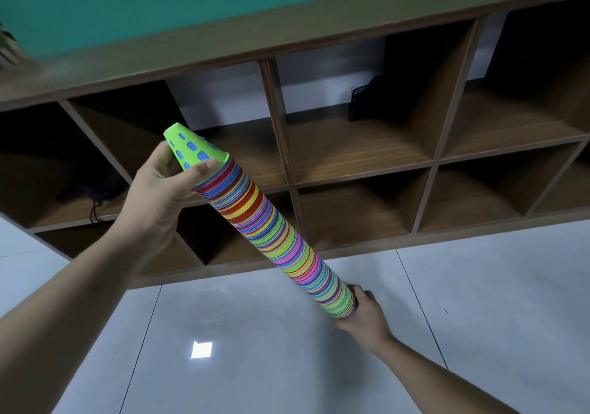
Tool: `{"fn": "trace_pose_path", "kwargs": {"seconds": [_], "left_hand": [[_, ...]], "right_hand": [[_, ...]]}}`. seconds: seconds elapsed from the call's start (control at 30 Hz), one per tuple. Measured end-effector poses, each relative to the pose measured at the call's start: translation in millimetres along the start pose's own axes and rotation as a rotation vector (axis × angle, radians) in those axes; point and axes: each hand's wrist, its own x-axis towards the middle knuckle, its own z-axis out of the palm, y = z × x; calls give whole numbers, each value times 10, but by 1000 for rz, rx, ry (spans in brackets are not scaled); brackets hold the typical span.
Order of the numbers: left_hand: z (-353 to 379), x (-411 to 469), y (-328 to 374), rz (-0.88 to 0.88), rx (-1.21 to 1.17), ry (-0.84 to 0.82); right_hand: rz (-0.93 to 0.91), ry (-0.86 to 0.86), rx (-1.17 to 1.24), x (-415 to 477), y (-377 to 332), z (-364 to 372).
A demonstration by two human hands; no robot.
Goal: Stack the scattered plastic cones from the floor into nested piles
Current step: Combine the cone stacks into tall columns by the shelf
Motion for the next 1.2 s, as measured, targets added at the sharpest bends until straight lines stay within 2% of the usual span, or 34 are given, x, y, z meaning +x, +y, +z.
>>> {"fn": "trace_pose_path", "kwargs": {"seconds": [0.23, 0.5, 0.93, 1.2], "left_hand": [[93, 167, 826, 104, -162, 48], [-93, 509, 1539, 100, -355, 150], [-785, 1398, 1622, -38, -808, 309], [-987, 2028, 1369, -150, -756, 341]], "right_hand": [[-123, 93, 80, -208, -621, -708], [-293, 281, -1, -382, -1450, -2098], [-487, 356, -418, -347, -3356, -3817], [-477, 386, -613, 166, -4291, -4256]]}}
